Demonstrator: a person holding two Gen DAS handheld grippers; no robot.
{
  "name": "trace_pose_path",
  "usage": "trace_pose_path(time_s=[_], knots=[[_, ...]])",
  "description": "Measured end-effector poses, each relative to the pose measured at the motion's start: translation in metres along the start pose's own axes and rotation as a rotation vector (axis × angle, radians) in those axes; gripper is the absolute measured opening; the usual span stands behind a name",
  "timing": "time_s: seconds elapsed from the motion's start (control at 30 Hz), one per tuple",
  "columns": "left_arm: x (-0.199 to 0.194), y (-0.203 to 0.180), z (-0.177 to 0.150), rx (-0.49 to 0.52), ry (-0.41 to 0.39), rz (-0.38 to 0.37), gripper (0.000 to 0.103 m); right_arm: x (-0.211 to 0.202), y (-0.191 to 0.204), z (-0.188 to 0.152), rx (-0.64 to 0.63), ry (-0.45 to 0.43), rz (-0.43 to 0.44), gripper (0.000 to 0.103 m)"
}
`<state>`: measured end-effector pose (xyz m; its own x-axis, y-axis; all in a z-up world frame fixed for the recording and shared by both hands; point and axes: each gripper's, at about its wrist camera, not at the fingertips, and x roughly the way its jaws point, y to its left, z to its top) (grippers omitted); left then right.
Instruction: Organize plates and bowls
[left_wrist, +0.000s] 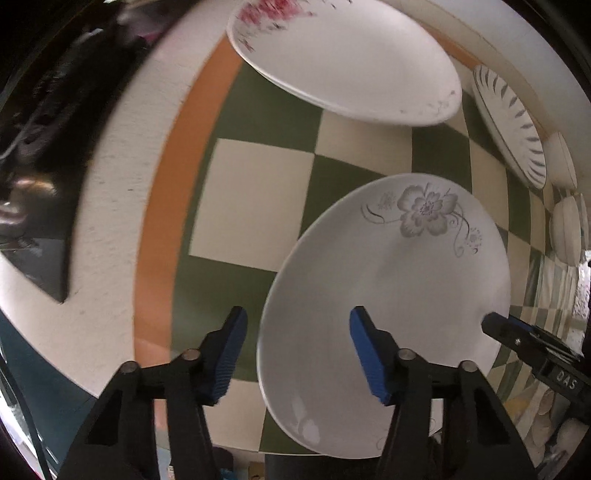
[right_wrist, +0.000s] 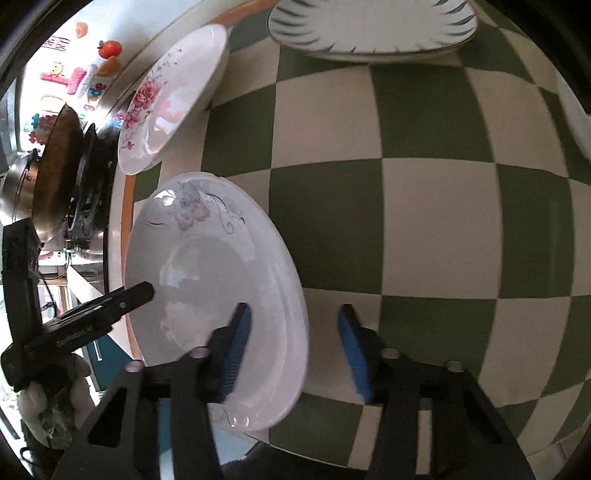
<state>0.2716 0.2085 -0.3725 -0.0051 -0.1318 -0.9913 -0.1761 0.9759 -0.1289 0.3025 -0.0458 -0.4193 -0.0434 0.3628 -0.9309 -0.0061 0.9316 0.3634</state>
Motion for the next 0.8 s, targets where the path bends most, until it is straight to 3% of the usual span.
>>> trace_pose_path(time_s=[0.07, 0.17, 0.43, 0.53, 0.8], knots=[[0.004, -0.002, 0.002, 0.009, 0.017, -0.014, 0.04, 0.005, 0.002, 0.004, 0.006, 0.01, 0.002, 0.029], [0.006, 0.0, 0.003, 0.0, 0.023, -0.028, 0.036, 0.009, 0.002, 0.01, 0.012, 0.013, -0.009, 0.017], [-0.005, -0.001, -0.007, -0.015, 0.014, -0.044, 0.033, 0.007, -0.006, 0.013, 0.013, 0.015, 0.029, 0.015], [-0.002, 0.001, 0.002, -0.017, 0.007, -0.042, 0.033, 0.001, -0.015, 0.01, 0.013, 0.024, 0.041, 0.015], [-0.022, -0.045, 0.006, 0.015, -0.028, -0.064, 0.033, -0.038, -0.044, 0.007, 0.012, 0.0, 0.06, 0.014]])
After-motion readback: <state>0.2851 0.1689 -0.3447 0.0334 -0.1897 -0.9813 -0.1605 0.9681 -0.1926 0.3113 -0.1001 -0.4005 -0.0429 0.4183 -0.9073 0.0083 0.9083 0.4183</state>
